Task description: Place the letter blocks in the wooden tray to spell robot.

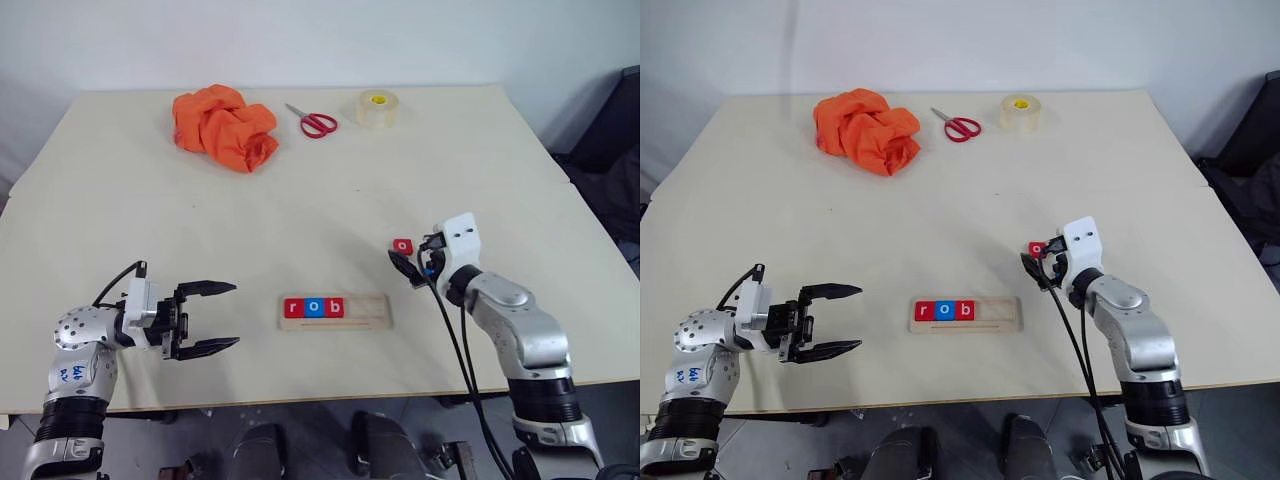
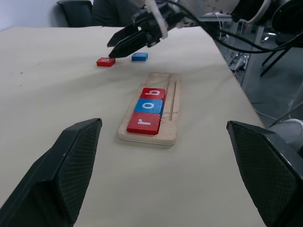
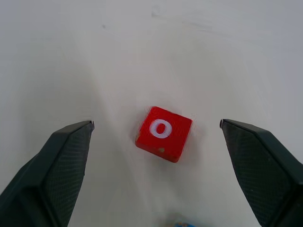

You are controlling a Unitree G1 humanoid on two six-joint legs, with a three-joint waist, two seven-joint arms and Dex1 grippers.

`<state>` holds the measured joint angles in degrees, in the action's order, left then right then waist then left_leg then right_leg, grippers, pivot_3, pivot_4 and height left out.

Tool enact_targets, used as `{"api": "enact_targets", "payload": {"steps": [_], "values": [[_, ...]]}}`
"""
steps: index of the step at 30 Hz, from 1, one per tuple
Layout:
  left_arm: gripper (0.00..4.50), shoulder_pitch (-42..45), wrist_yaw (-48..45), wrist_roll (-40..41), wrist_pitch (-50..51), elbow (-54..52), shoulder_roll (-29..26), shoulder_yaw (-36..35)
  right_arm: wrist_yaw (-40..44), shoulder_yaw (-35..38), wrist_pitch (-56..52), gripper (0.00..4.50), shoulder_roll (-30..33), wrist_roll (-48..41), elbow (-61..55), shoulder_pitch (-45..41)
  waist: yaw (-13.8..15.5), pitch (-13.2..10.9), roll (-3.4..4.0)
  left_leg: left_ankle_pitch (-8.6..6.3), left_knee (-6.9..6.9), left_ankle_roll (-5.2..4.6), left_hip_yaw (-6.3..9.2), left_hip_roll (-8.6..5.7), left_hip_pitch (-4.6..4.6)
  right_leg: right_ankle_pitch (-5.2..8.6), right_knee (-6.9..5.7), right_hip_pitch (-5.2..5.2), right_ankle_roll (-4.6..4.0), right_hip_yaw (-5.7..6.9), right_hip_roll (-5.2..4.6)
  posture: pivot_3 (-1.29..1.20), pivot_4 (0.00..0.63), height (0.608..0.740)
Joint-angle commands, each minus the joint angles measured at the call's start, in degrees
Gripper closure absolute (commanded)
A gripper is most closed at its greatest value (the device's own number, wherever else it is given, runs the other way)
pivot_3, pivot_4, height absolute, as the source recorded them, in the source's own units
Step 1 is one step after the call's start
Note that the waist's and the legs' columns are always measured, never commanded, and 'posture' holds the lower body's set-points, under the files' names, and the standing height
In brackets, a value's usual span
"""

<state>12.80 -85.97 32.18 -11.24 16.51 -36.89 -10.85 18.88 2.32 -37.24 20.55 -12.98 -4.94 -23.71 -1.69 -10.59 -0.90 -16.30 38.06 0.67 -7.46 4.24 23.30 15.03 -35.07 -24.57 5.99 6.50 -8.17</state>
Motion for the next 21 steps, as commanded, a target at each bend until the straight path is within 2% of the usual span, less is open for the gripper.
{"api": "enact_targets", "payload": {"steps": [1, 6, 10, 15, 17, 21], "values": [[0.00, -0.92, -1.50, 1.46, -0.03, -2.08, -0.59, -1.22, -2.29, -1.53, 4.06, 0.03, -2.14, 2.80, 4.23, -2.68, -0.07, 0.00, 0.00, 0.00, 0.00, 0.00, -0.01, 0.00, 0.00, 0.00, 0.00, 0.00, 0.00, 0.00, 0.01, 0.00, 0.150, 0.740], [0.00, -1.63, -1.03, 1.38, -0.11, -2.67, -0.38, -1.40, -5.01, -1.76, 3.53, 0.03, -4.96, 4.03, 6.97, -3.77, -0.17, 0.00, 0.00, 0.00, -0.03, 0.03, -0.04, 0.13, 0.00, 0.00, -0.17, -0.01, 0.00, -0.03, 0.14, 0.00, 0.150, 0.740], [0.00, -1.49, -0.69, 1.15, -0.13, -2.63, -0.22, -1.31, -7.31, -1.37, 3.49, 0.93, -6.33, 5.00, 7.60, -4.17, -0.16, 0.00, 0.00, -0.01, -0.02, 0.08, -0.07, 0.29, -0.01, 0.00, -0.16, -0.01, -0.01, -0.08, 0.31, 0.00, 0.150, 0.740], [0.00, -1.31, -0.76, 1.05, -0.27, -2.27, -0.22, -1.33, -8.98, -1.15, 2.86, 2.74, -7.05, 5.52, 5.27, -3.40, -0.14, 0.00, 0.00, -0.02, -0.02, 0.16, -0.06, 0.45, -0.02, 0.01, -0.15, -0.03, -0.06, -0.16, 0.54, 0.00, 0.150, 0.740], [0.00, -0.96, -0.91, 0.96, -0.29, -1.90, -0.20, -1.19, -8.77, -0.96, 2.43, 3.02, -6.62, 5.22, 2.20, -2.78, -0.08, 0.00, 0.01, -0.02, -0.02, 0.16, -0.06, 0.45, -0.02, 0.01, -0.14, -0.04, -0.06, -0.17, 0.54, 0.00, 0.150, 0.740], [0.00, -0.32, -1.52, 1.02, -0.12, -1.32, -0.23, -0.94, -7.47, 1.25, -0.81, 3.02, -5.19, 2.76, -6.94, -1.45, -0.05, 0.00, 0.01, -0.04, -0.02, 0.19, -0.09, 0.45, 0.01, 0.02, -0.16, -0.10, -0.07, -0.22, 0.55, 0.00, 0.150, 0.740]]}}
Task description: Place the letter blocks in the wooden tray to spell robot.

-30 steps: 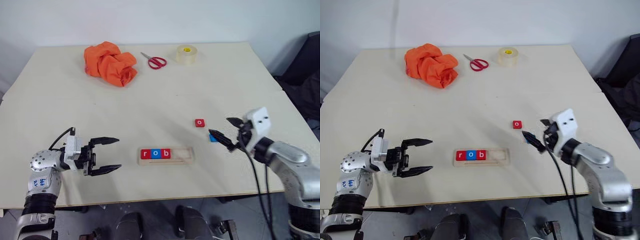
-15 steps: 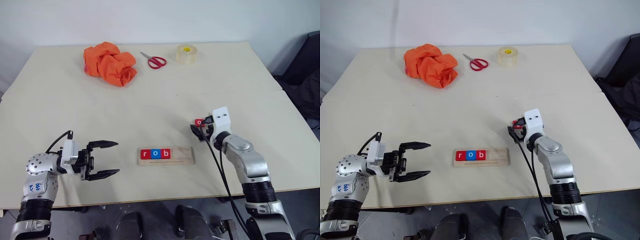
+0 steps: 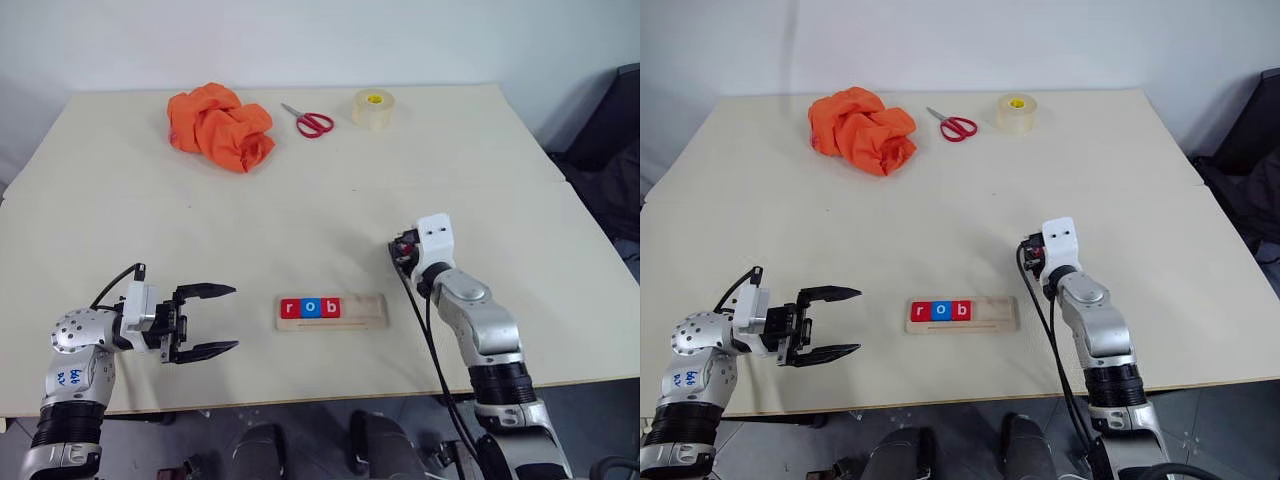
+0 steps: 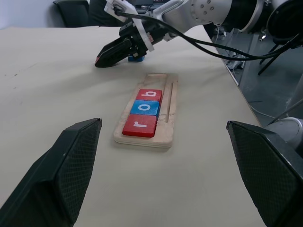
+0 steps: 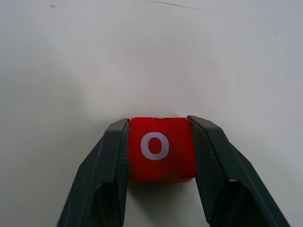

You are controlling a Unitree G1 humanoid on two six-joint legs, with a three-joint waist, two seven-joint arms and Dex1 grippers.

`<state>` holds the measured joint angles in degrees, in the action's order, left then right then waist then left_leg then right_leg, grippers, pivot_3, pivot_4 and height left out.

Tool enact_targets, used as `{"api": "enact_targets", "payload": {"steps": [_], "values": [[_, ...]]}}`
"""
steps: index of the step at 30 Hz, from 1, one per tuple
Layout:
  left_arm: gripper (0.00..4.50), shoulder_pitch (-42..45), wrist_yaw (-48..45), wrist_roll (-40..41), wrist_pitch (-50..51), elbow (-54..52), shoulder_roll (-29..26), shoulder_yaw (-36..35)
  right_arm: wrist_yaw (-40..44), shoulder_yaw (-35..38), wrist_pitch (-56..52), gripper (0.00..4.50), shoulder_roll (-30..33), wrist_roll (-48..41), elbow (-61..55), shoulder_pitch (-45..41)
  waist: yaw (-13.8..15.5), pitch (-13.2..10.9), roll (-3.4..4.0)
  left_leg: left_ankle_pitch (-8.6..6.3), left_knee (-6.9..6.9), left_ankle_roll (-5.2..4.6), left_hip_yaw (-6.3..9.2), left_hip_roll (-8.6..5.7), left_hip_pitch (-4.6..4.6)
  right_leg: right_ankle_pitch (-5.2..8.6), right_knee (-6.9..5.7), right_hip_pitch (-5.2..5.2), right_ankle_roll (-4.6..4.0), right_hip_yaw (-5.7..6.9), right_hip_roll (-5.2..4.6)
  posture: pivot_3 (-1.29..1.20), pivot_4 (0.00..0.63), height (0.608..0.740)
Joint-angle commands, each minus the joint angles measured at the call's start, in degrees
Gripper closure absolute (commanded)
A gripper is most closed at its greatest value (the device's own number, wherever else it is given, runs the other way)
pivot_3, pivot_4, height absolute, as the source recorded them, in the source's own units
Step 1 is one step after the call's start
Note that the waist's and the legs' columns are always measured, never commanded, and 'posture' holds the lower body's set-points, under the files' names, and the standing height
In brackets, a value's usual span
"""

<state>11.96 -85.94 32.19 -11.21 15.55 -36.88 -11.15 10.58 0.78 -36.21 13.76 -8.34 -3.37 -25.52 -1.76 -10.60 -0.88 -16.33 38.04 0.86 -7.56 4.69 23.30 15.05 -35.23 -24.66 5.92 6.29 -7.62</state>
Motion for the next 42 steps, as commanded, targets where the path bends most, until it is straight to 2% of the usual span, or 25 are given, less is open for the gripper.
{"api": "enact_targets", "payload": {"steps": [1, 5, 9, 12, 19, 23, 26, 27, 28, 36, 39, 42], "values": [[0.00, 0.62, -1.80, 1.07, -0.08, -0.29, -0.30, -0.57, 1.40, 3.18, -3.25, 3.02, 2.31, -2.42, -11.24, 1.24, 0.03, 0.00, 0.00, 0.00, 0.00, 0.00, 0.00, 0.00, 0.00, 0.00, 0.00, 0.00, 0.00, -0.01, 0.01, 0.00, 0.150, 0.740], [0.00, 1.56, -3.19, 1.29, 0.30, 0.65, -0.62, -0.17, 3.86, 6.73, -13.79, 3.02, 6.66, -7.22, -28.71, 11.02, 0.54, 0.00, 0.00, -0.08, -0.03, 0.04, 0.06, 0.00, 0.01, 0.05, 0.08, 0.04, -0.09, 0.01, 0.04, 0.00, 0.150, 0.740], [0.00, 3.10, -3.99, 0.95, 0.10, 2.49, -0.70, 0.37, 3.88, 10.13, -20.03, 3.02, 7.19, -10.29, -37.47, 20.33, 0.28, 0.02, -0.03, -0.15, -0.03, 0.03, 0.02, 0.00, 0.02, 0.05, 0.19, 0.05, -0.09, 0.00, 0.05, 0.00, 0.150, 0.740], [0.00, 4.36, -4.33, 0.62, -0.29, 3.88, -0.35, 0.98, 2.81, 10.46, -21.63, 3.02, 6.16, -10.79, -39.75, 24.65, -0.02, 0.02, -0.02, -0.14, -0.03, 0.04, 0.01, 0.03, -0.03, 0.06, 0.32, 0.04, -0.11, -0.01, 0.06, 0.00, 0.150, 0.740], [0.00, 5.43, -4.37, 0.61, -0.90, 4.92, -0.09, 1.66, 0.53, 9.58, -20.62, 3.02, 4.26, -10.01, -38.16, 26.18, 0.13, 0.02, -0.02, -0.08, -0.02, 0.08, 0.04, 0.07, -0.10, 0.07, 0.19, 0.03, -0.13, 0.00, 0.08, 0.00, 0.150, 0.740], [0.00, 5.13, -4.14, 0.81, -0.98, 4.55, -0.09, 1.72, 1.64, 9.46, -18.73, 1.73, 5.46, -9.94, -37.63, 25.84, 0.16, 0.02, -0.03, -0.09, -0.02, 0.08, 0.04, 0.05, -0.07, 0.08, 0.23, 0.03, -0.14, 0.00, 0.07, 0.00, 0.150, 0.740], [0.00, 4.76, -3.87, 0.89, -1.05, 4.11, -0.06, 1.76, 4.11, 10.42, -17.23, 0.58, 7.63, -10.73, -37.17, 25.22, 0.17, 0.02, -0.02, -0.10, -0.02, 0.08, 0.04, 0.05, -0.06, 0.08, 0.26, 0.03, -0.14, 0.00, 0.07, 0.00, 0.150, 0.740], [0.00, 4.60, -3.77, 0.94, -1.09, 3.96, 0.00, 1.76, 6.05, 10.67, -16.39, 0.18, 9.23, -11.30, -36.94, 24.84, 0.17, 0.02, -0.02, -0.10, -0.02, 0.08, 0.04, 0.05, -0.05, 0.08, 0.26, 0.03, -0.14, 0.00, 0.07, 0.00, 0.150, 0.740], [0.00, 4.44, -3.65, 0.98, -1.09, 3.74, 0.05, 1.78, 7.45, 10.87, -15.76, 0.05, 10.37, -11.74, -36.79, 24.67, 0.15, 0.02, -0.02, -0.10, -0.02, 0.08, 0.04, 0.05, -0.06, 0.08, 0.26, 0.03, -0.14, 0.00, 0.07, 0.00, 0.150, 0.740], [0.00, 3.08, -2.22, 0.85, -1.69, 1.55, 1.63, 2.22, 29.28, 8.84, -7.61, 0.05, 32.05, -13.85, -31.31, 23.53, 0.24, 0.02, -0.03, -0.11, -0.02, 0.07, 0.06, 0.05, -0.06, 0.08, 0.29, 0.05, -0.14, 0.02, 0.08, 0.00, 0.150, 0.740], [0.00, 1.29, -1.25, 0.63, -2.17, -0.46, 2.70, 2.43, 39.90, 4.51, -2.22, 0.05, 40.73, -12.25, -24.33, 20.41, 0.11, 0.02, -0.03, -0.11, 0.00, 0.07, 0.03, 0.04, -0.07, 0.08, 0.29, 0.07, -0.14, 0.00, 0.06, 0.00, 0.150, 0.740], [0.00, -1.23, 0.00, 0.71, -2.11, -3.19, 3.48, 2.35, 46.68, 0.69, 3.61, 0.05, 44.75, -10.56, -18.24, 17.25, 0.14, 0.02, -0.04, -0.11, 0.02, 0.07, 0.02, 0.06, -0.10, 0.07, 0.29, 0.06, -0.12, -0.01, 0.07, 0.00, 0.150, 0.740]]}}
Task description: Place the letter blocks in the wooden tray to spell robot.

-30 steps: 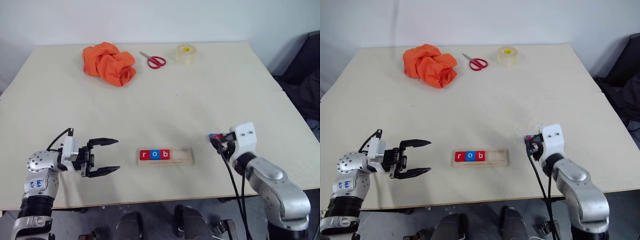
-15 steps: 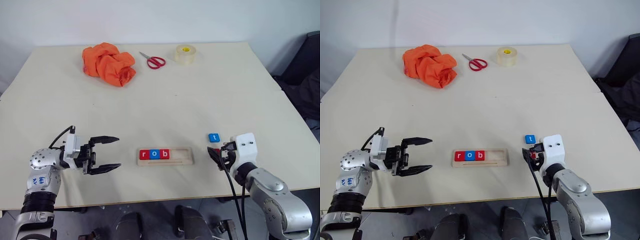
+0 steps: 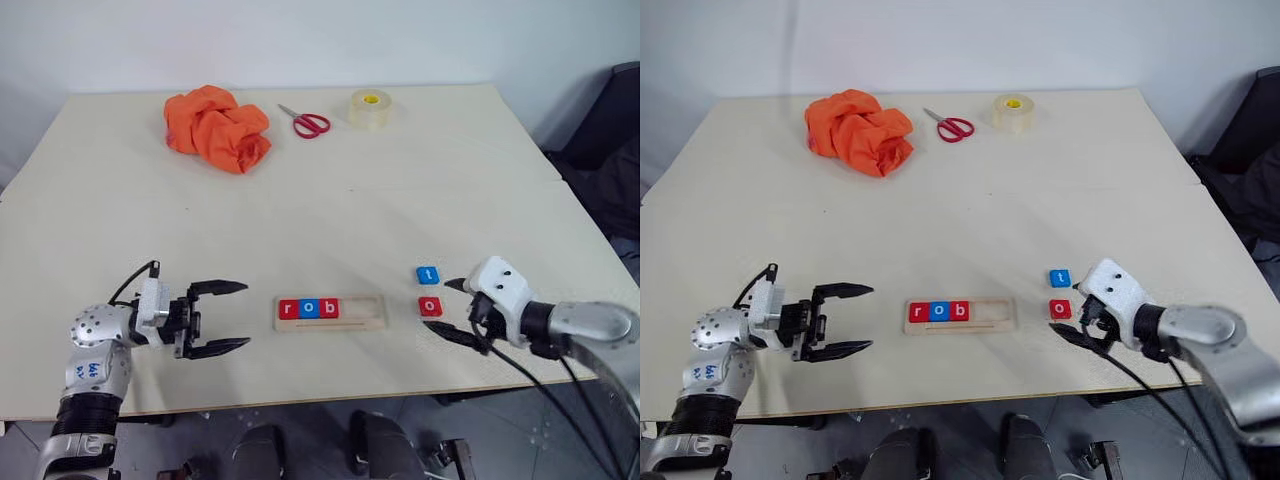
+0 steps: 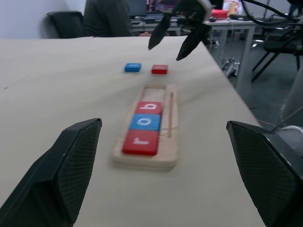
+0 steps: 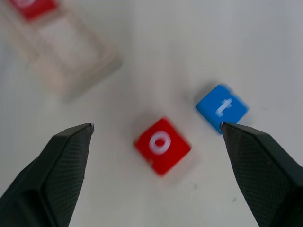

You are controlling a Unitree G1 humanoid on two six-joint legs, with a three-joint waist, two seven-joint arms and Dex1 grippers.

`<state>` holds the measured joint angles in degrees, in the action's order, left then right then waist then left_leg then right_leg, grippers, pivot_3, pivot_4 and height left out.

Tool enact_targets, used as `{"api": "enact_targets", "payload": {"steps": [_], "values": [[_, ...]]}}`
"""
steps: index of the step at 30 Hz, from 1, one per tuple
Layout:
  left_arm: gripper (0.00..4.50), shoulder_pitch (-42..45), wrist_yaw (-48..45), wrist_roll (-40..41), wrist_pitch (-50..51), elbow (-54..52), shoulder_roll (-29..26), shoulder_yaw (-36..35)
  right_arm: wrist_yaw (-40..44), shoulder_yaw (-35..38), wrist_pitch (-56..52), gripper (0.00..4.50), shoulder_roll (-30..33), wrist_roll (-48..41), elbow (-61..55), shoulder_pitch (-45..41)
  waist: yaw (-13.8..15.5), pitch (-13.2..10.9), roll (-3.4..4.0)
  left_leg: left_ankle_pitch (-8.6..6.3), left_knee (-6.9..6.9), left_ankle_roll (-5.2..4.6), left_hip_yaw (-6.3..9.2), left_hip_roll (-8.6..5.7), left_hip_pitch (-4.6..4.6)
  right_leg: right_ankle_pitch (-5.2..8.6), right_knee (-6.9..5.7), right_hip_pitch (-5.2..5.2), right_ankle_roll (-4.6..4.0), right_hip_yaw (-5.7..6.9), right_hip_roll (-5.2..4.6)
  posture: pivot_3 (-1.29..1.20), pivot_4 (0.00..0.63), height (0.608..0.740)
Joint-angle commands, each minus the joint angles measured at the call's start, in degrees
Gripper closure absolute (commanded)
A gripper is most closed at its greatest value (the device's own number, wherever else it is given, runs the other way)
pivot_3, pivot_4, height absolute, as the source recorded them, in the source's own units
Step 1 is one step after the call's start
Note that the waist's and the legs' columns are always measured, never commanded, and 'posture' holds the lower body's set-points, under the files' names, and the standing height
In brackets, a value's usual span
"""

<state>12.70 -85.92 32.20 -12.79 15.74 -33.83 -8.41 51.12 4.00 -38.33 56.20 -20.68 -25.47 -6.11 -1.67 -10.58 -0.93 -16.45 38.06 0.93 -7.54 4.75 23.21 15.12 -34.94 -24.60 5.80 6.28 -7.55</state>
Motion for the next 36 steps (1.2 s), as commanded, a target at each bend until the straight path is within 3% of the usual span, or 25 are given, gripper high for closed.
{"api": "enact_targets", "payload": {"steps": [1, 12, 15, 22, 31, 36], "values": [[0.00, -2.66, 0.37, 0.78, -0.41, -4.10, 0.63, -0.48, 7.81, -3.54, 7.56, 0.05, 2.98, 2.43, 5.65, -3.14, 0.02, 0.00, 0.00, 0.00, -0.01, 0.00, -0.01, 0.00, 0.00, 0.00, -0.01, -0.01, 0.00, 0.00, 0.00, 0.00, 0.150, 0.740], [0.00, -10.72, 4.92, 1.01, -0.11, -11.80, 1.06, -2.25, 18.91, -13.82, 21.55, 0.05, 0.69, 10.06, 23.56, -15.01, 0.12, 0.00, 0.00, -0.01, 0.07, 0.03, -0.05, 0.01, -0.01, 0.00, -0.02, -0.01, 0.00, 0.01, -0.03, 0.00, 0.150, 0.740], [0.00, -11.70, 5.63, 1.01, -0.03, -12.87, 1.13, -2.39, 20.45, -14.75, 23.09, 0.62, 0.16, 11.10, 25.24, -15.98, 0.14, 0.00, 0.01, -0.01, 0.07, 0.03, -0.05, 0.01, 0.00, 0.00, -0.03, -0.02, 0.00, 0.01, -0.03, 0.00, 0.150, 0.740], [0.00, -12.07, 6.24, 0.96, -0.13, -13.05, 1.26, -2.40, 19.99, -14.46, 23.37, 3.02, -1.93, 12.40, 26.77, -17.89, 0.11, 0.00, 0.01, 0.00, 0.11, 0.04, -0.05, 0.02, -0.02, -0.02, -0.08, -0.02, -0.03, 0.01, -0.03, 0.00, 0.150, 0.740], [0.00, -9.05, 5.52, 0.54, -0.72, -9.41, 1.13, -2.39, 18.86, -10.33, 9.37, 3.06, -1.85, 5.99, 15.25, -21.32, 0.11, -0.01, 0.02, 0.00, 0.11, 0.05, -0.06, 0.04, -0.02, -0.02, -0.10, -0.05, -0.04, 0.01, -0.03, 0.00, 0.150, 0.740], [0.00, -6.21, 4.96, 0.01, -1.32, -6.82, 1.26, -2.06, 17.68, -15.13, 0.92, 3.06, -5.25, 4.82, 9.25, -27.65, 0.06, 0.00, 0.02, -0.01, 0.10, 0.06, -0.08, 0.07, -0.02, -0.03, -0.12, -0.09, -0.06, 0.01, -0.03, 0.00, 0.150, 0.740]]}}
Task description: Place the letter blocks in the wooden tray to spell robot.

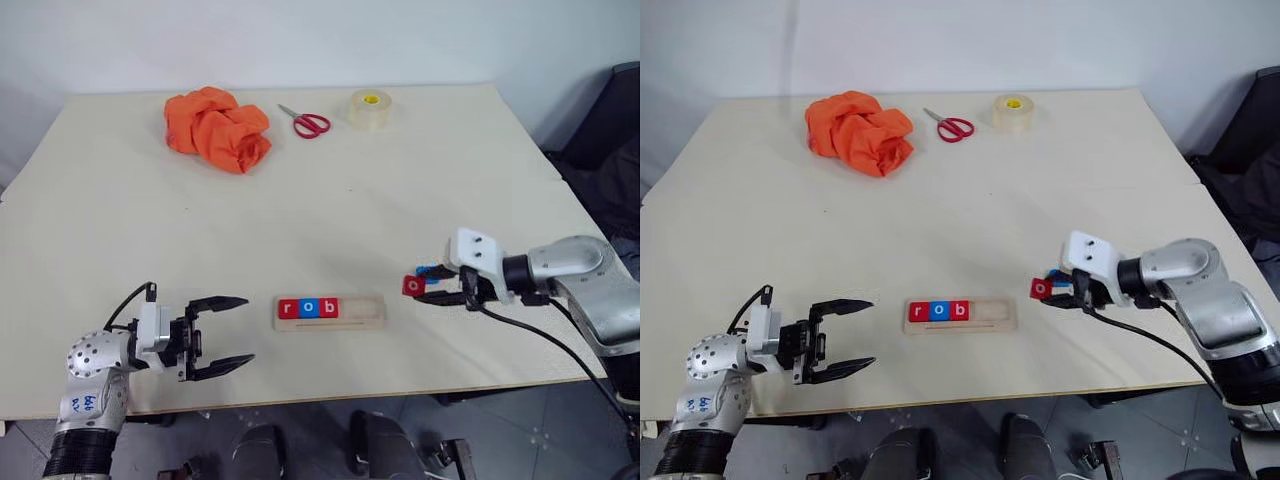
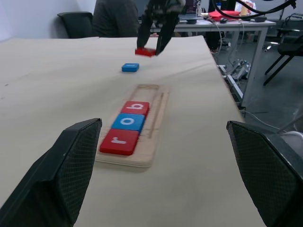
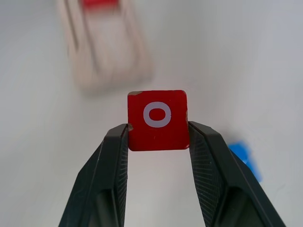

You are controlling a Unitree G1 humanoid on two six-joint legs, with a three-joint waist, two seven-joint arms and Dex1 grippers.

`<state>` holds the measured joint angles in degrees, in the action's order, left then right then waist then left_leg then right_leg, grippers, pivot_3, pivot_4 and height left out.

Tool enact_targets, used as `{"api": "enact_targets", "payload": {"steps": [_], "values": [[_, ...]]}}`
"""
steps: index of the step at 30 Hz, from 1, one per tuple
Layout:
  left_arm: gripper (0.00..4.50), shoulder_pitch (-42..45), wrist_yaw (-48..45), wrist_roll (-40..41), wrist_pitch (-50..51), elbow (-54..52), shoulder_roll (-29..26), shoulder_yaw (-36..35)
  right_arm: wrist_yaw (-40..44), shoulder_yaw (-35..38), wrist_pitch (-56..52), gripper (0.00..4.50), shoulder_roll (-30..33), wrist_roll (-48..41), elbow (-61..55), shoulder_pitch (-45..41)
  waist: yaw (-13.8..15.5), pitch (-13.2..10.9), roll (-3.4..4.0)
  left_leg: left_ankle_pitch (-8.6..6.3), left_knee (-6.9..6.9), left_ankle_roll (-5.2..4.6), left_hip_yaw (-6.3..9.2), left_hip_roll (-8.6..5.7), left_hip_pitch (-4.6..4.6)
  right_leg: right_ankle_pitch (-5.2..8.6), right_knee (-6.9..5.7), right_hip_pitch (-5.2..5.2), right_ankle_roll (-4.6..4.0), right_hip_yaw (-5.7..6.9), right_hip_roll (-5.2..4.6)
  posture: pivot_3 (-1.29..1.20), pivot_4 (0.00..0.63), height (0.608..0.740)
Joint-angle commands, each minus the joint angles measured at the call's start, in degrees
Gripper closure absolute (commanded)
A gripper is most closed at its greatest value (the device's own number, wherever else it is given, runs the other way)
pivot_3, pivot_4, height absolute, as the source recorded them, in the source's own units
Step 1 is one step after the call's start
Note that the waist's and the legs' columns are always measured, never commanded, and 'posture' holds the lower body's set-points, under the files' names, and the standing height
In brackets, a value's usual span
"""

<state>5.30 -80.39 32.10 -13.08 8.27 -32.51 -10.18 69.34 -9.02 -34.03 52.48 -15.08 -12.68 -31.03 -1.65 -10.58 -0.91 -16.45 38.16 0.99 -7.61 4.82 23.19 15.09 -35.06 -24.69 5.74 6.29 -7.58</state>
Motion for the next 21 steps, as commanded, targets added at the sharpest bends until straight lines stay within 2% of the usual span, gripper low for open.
{"api": "enact_targets", "payload": {"steps": [1, 8, 21], "values": [[0.00, 1.68, -0.59, 0.00, -1.13, 1.05, 0.05, -0.19, -1.25, -3.70, -4.26, 3.06, -2.64, 0.19, -3.30, -4.05, 0.05, 0.00, 0.00, 0.00, 0.00, 0.00, 0.00, 0.01, 0.01, 0.00, 0.00, 0.00, -0.01, 0.02, 0.01, 0.00, 0.150, 0.740], [0.00, 1.43, -0.56, 0.05, -1.83, 0.78, 0.33, -0.52, -2.33, -11.76, -8.98, 3.06, -8.07, 2.95, -2.44, -11.29, 0.05, 0.00, 0.00, -0.02, 0.01, 0.01, -0.10, 0.00, 0.08, 0.00, -0.01, -0.11, -0.02, -0.01, -0.02, 0.00, 0.150, 0.740], [0.00, 0.19, 0.74, 0.12, -2.59, 0.25, -0.03, -1.18, -3.67, -18.92, -9.30, 3.06, -10.41, 6.87, -2.15, -11.92, 0.04, 0.00, 0.00, -0.04, 0.01, 0.01, -0.13, 0.00, 0.09, 0.00, -0.02, -0.14, -0.03, -0.02, -0.01, 0.00, 0.150, 0.740]]}}
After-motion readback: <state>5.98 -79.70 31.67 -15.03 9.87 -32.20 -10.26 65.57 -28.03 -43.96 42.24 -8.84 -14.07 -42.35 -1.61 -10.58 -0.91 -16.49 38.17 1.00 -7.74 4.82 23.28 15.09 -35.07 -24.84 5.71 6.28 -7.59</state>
